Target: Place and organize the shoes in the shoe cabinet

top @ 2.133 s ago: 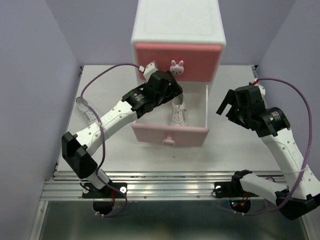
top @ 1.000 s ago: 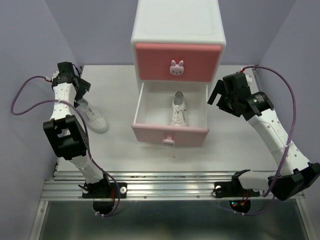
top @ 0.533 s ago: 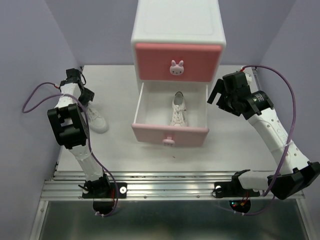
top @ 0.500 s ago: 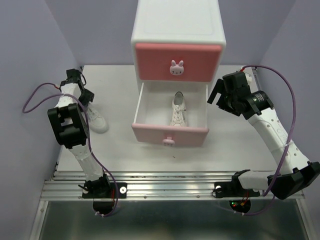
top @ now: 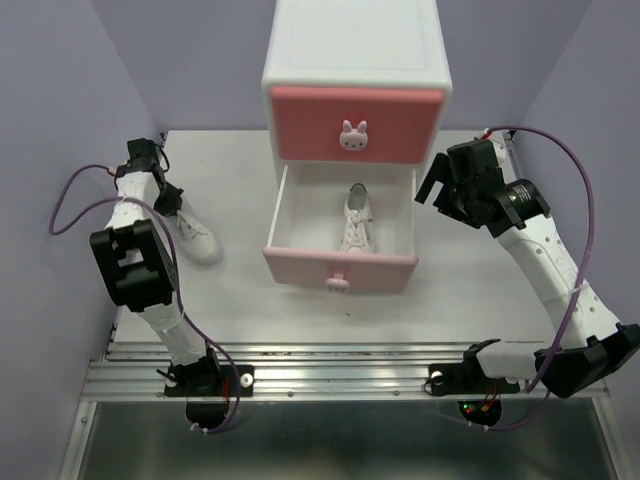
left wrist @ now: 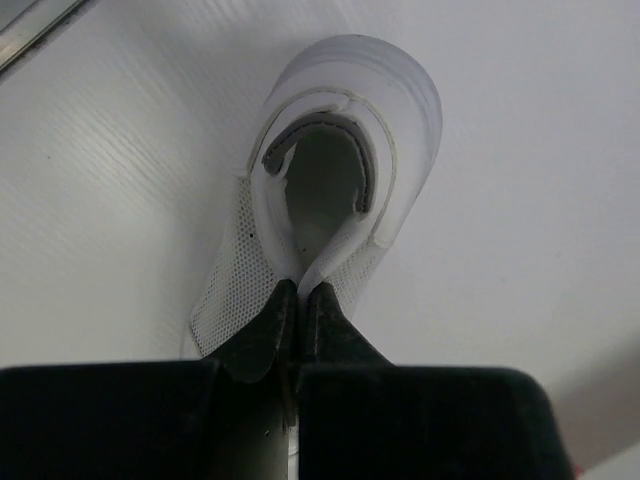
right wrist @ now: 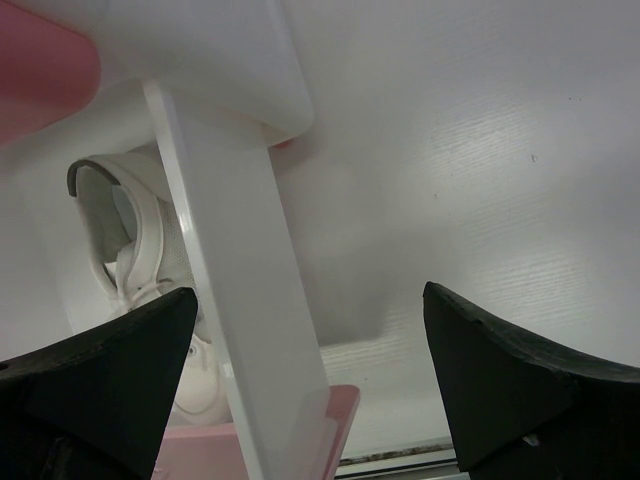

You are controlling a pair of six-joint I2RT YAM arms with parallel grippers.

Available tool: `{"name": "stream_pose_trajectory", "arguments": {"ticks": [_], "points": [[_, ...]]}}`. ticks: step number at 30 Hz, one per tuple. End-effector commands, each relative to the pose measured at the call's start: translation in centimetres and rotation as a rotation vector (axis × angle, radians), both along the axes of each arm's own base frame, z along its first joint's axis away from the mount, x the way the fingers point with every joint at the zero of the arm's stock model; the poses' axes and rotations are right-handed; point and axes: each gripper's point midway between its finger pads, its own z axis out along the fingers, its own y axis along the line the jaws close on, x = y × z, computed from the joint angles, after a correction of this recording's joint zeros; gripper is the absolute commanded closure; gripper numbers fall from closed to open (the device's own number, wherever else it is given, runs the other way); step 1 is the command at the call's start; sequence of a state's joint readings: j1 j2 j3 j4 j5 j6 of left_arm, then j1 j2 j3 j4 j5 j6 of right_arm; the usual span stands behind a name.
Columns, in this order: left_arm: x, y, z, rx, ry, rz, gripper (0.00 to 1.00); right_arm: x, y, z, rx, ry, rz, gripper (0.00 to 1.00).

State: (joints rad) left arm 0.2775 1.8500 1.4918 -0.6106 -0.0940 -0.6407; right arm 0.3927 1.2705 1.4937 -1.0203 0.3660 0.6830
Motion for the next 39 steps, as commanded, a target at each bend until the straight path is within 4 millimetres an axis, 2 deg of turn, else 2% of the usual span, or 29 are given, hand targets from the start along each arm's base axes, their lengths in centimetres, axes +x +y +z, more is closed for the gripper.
{"name": "stream_pose_trajectory", "arguments": {"ticks": [1,2,4,5,7,8,9,10,11,12,15,17,18,21,22,28,31,35,39], "points": [[0.7,-1.8,8.8,-0.042,-0.236,-0.028,1.0,0.6,-0.1,2.3,0.013,-0.077,0.005,0.0],[0.7,-2.7,11.2,-0.069,-0.299,-0.035,1.0,0.6,0.0,2.4,0.019,-0.079,0.006,0.0],[0.7,-3.7,13.9,-0.088,-0.374,-0.053,1.0,0.7,0.1,2.6,0.022,-0.089,0.007,0.0],[0.6,-4.9,16.8,-0.116,-0.452,-0.09,1.0,0.7,0.0,2.8,0.024,-0.096,0.006,0.0],[0.3,-5.9,19.6,-0.143,-0.519,-0.104,1.0,0.7,-0.2,3.1,0.021,-0.107,0.0,0.0],[0.0,-6.5,20.9,-0.161,-0.548,-0.112,1.0,0.6,-0.2,3.3,0.021,-0.113,0.0,0.0],[-0.5,-7.8,23.4,-0.176,-0.607,-0.154,1.0,0.5,-0.3,3.4,0.021,-0.116,-0.002,0.0],[-0.8,-8.3,24.5,-0.18,-0.633,-0.17,1.0,0.3,-0.4,3.2,0.018,-0.114,-0.004,0.0],[-1.7,-9.6,26.5,-0.196,-0.681,-0.207,1.0,0.1,-0.5,3.3,0.02,-0.119,-0.004,0.0],[-1.9,-10.3,27.7,-0.198,-0.719,-0.234,1.0,0.0,-0.5,3.3,0.018,-0.12,-0.002,0.0],[-2.9,-12.8,29.3,-0.21,-0.764,-0.307,1.0,0.1,-0.3,3.1,0.017,-0.116,0.022,0.0],[-3.4,-15.5,30.4,-0.224,-0.781,-0.385,1.0,0.3,0.0,2.9,0.005,-0.109,0.045,0.0],[-3.9,-17.2,32.0,-0.23,-0.814,-0.424,1.0,0.5,0.1,2.8,-0.001,-0.106,0.055,0.0],[-5.1,-18.5,35.1,-0.227,-0.893,-0.435,1.0,0.5,0.2,2.7,-0.016,-0.098,0.077,0.0],[-5.5,-19.4,35.5,-0.254,-0.902,-0.438,1.0,0.4,0.2,2.6,-0.017,-0.094,0.081,0.0],[-8.0,-20.1,36.8,-0.276,-0.927,-0.397,1.0,0.0,0.4,1.9,-0.006,-0.079,0.088,0.0],[-9.2,-20.9,36.0,-0.357,-0.928,-0.334,1.0,-0.1,0.4,1.6,-0.01,-0.074,0.098,0.0],[-10.6,-23.1,34.9,-0.443,-0.928,-0.282,1.0,-0.5,0.4,1.5,-0.013,-0.063,0.112,0.0],[-11.3,-24.7,35.3,-0.464,-0.954,-0.195,1.0,-1.0,0.2,1.3,-0.029,-0.058,0.128,0.0]]}}
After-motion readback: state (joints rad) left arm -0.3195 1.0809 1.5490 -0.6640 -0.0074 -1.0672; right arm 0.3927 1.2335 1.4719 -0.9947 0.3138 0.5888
